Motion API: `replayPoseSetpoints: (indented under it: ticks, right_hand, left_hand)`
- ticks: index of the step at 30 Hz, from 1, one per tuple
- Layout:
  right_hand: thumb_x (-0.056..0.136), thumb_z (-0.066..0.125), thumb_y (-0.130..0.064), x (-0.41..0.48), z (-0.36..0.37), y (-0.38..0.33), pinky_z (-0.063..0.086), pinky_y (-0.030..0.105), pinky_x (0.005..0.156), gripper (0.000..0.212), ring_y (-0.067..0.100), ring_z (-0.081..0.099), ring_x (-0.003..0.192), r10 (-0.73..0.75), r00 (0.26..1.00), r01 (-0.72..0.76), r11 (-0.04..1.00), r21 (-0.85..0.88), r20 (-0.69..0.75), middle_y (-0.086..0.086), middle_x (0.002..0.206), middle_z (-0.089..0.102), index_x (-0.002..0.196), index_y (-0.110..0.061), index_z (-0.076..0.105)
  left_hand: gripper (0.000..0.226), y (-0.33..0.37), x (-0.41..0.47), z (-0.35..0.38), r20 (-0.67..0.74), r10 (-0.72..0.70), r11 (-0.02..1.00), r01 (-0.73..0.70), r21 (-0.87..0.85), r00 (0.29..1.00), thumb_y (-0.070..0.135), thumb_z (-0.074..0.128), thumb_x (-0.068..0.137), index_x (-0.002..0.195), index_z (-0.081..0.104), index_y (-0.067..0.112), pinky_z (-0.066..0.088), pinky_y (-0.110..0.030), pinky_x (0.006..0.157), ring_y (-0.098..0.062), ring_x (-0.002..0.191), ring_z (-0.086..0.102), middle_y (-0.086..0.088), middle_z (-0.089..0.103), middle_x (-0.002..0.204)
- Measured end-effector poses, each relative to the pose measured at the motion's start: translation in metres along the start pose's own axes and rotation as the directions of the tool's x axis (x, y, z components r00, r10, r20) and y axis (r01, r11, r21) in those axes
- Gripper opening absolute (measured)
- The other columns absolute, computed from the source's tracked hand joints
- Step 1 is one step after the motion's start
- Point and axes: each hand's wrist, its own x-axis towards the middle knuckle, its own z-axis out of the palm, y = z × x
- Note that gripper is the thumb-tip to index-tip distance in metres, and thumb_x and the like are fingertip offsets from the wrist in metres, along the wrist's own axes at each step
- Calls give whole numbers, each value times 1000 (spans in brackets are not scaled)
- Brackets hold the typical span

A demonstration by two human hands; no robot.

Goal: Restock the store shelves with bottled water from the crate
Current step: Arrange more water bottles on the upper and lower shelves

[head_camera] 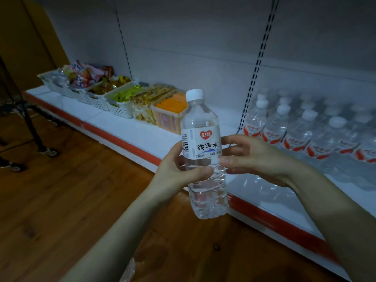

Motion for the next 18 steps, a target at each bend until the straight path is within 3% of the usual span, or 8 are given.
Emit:
replayPoseSetpoints:
  ticks: [3,6,9,11,15,18]
  right_hand:
    - [66,77,-29,-7,-1,-5,55,34,85,56,15,68,100,-5,999,4,1000,27,36,2,109,70,117,-24,56]
    - [64,73,-26,-17,-6,-13,54,44,89,61,21,67,101,-25,999,27,997,74,-27,7,111,69,121,-17,55]
    - [62,74,-27,-30,-15,-23,51,49,91,61,25,68,98,-56,991,67,994,85,-124,9,107,70,119,-16,56]
    - [61,78,-29,-41,-24,-32,52,49,90,58,26,68,97,-91,979,103,993,60,-183,9,104,71,115,-20,59]
    - [57,83,-33,-64,-41,-50,56,42,79,52,22,70,90,-169,936,185,983,22,-308,6,101,72,105,-25,63]
    - [61,81,-28,-80,-54,-60,56,27,63,46,13,71,81,-212,900,233,972,11,-381,2,97,72,103,-24,63]
  left_hand:
    - [81,10,3,8,23,0,999,1,-40,1000,27,82,50,124,49,19,57,-37,79,-20,97,68,-5,70,108]
    - [86,24,8,18,27,18,998,-16,-62,999,33,81,46,123,49,11,57,-38,80,-20,96,69,-5,70,109]
    - [70,40,14,31,49,66,992,-60,-108,997,17,81,54,118,53,12,57,-27,69,-18,91,70,-2,72,103]
    - [56,52,18,42,58,100,988,-92,-125,993,14,75,59,112,57,18,57,-27,68,-17,90,70,1,72,101]
    - [45,80,27,63,80,163,977,-149,-154,983,12,72,60,103,62,21,59,-34,74,-18,91,69,0,73,99]
    - [41,101,34,78,95,213,966,-194,-172,972,11,72,59,98,65,19,59,-35,73,-17,85,70,2,74,92]
